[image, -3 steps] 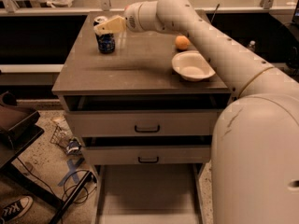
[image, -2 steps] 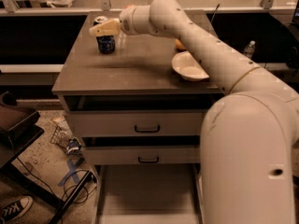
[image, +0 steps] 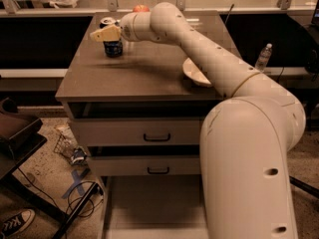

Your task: Place pepsi can into bottom drawer

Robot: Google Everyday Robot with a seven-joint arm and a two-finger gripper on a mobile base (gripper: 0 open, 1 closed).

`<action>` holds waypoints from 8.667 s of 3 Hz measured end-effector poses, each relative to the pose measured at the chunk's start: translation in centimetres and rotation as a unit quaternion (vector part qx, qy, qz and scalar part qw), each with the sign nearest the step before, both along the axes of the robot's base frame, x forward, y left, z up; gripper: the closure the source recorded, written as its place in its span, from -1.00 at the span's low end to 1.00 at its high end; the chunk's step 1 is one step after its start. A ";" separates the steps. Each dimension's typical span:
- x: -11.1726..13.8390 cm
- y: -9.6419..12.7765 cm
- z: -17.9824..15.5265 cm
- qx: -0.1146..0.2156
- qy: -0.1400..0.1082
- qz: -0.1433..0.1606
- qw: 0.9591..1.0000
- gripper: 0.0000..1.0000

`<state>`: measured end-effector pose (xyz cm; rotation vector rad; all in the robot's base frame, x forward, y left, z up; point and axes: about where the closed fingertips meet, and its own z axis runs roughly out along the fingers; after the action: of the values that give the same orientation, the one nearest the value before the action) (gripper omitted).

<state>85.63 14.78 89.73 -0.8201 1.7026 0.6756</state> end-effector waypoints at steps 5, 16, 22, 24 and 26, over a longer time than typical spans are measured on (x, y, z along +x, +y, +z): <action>-0.3 2.2 2.9 0.000 -0.012 0.022 1.000 1.00; -34.1 -9.0 -10.8 -0.007 0.002 0.078 0.997 1.00; -36.7 -14.9 -29.2 0.068 -0.032 0.155 0.985 1.00; -35.3 -17.8 -38.6 0.053 -0.042 0.141 0.988 1.00; -34.8 -17.3 -46.4 0.081 -0.021 0.126 0.988 1.00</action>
Offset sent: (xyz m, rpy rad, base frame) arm 0.0019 0.0066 -0.0004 0.0425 -0.0075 0.0057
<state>50.85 -2.56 43.38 -0.9357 1.4970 0.9500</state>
